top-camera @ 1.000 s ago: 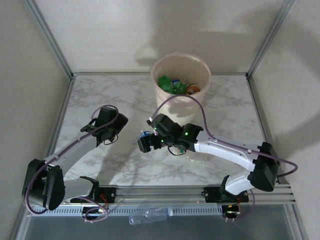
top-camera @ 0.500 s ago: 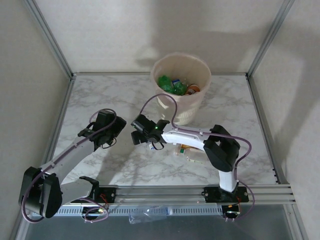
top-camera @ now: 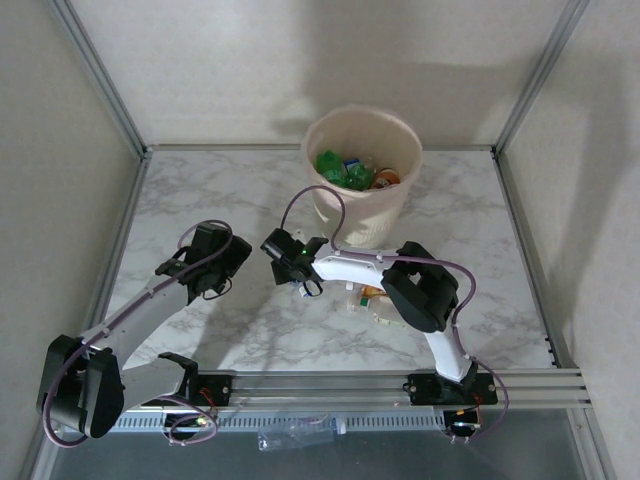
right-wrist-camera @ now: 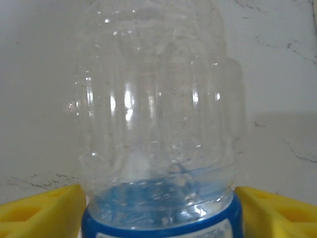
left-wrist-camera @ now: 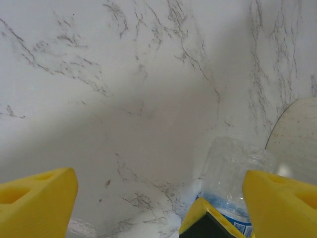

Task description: Put the plastic bottles in the bin

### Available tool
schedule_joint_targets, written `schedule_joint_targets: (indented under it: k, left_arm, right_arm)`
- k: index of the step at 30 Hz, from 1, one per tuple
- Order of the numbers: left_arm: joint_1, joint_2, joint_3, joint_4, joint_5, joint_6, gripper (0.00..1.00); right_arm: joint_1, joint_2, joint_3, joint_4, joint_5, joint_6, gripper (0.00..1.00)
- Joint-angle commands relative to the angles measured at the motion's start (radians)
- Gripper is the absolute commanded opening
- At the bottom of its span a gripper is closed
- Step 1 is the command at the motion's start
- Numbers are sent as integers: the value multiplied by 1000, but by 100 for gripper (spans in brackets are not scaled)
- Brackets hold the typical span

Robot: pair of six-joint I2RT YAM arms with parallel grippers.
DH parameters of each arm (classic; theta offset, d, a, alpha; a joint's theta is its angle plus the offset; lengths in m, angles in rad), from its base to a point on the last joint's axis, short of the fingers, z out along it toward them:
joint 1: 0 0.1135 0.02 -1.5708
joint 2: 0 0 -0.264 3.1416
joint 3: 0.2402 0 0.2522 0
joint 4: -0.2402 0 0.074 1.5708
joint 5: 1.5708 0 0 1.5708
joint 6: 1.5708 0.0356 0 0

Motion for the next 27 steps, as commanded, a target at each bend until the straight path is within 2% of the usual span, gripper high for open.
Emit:
schedule_joint_targets:
  k: [1, 7, 15, 21, 27]
  left_arm:
    - [6, -7, -10, -21, -15, -3, 86]
    - [7, -7, -15, -24, -18, -2, 86]
    - [-7, -11, -9, -13, -14, -9, 86]
    - [-24, -23, 31, -44, -33, 11, 86]
    - [-73, -31, 95, -75, -43, 79, 85]
  right_arm:
    - [-12, 14, 29, -2, 9, 16, 67]
    - [-7, -68, -8, 9, 0, 6, 54]
    - [18, -250, -77, 44, -31, -31, 48]
    - [24, -380, -12, -18, 15, -54, 48]
    - [-12, -462, 154, -105, 67, -101, 47]
